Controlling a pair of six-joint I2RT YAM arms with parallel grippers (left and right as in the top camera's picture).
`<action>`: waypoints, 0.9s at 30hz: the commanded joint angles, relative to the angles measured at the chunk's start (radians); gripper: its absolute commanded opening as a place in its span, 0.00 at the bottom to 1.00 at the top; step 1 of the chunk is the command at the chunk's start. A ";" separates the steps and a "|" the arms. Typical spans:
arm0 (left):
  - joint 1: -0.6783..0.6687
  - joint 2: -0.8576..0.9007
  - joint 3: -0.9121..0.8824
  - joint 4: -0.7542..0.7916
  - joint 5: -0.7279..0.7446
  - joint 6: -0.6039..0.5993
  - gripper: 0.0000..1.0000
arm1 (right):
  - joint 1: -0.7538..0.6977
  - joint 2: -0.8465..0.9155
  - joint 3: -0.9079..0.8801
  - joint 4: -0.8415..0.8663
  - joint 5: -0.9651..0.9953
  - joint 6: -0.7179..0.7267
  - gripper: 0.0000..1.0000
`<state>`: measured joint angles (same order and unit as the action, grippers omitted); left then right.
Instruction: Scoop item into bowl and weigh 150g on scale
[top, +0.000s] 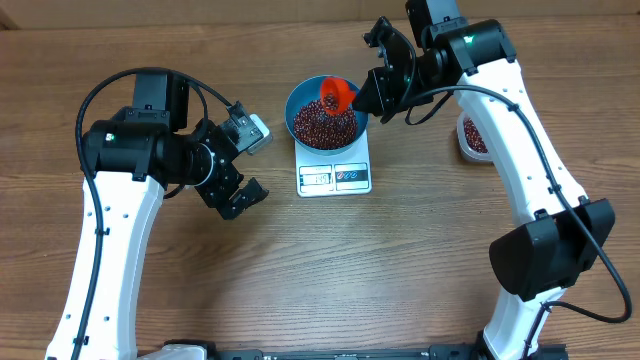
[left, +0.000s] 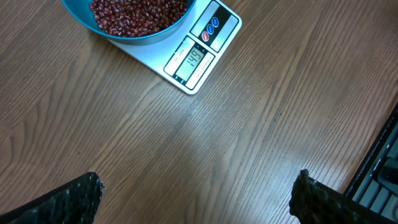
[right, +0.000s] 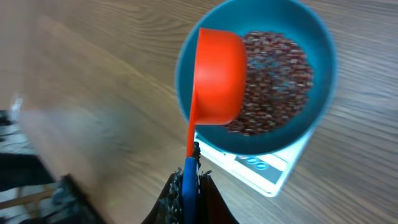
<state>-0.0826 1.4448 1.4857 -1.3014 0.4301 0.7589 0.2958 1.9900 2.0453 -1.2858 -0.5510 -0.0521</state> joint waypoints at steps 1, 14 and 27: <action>0.004 -0.012 0.020 0.000 0.005 -0.007 1.00 | -0.028 0.008 -0.003 0.002 -0.121 -0.001 0.04; 0.004 -0.012 0.020 0.000 0.005 -0.007 0.99 | -0.101 0.006 -0.002 -0.055 -0.203 -0.002 0.04; 0.004 -0.012 0.020 0.000 0.005 -0.007 1.00 | 0.008 0.007 -0.011 -0.003 0.054 -0.031 0.04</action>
<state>-0.0826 1.4448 1.4857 -1.3018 0.4305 0.7589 0.2790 1.9911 2.0274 -1.2934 -0.5354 -0.0814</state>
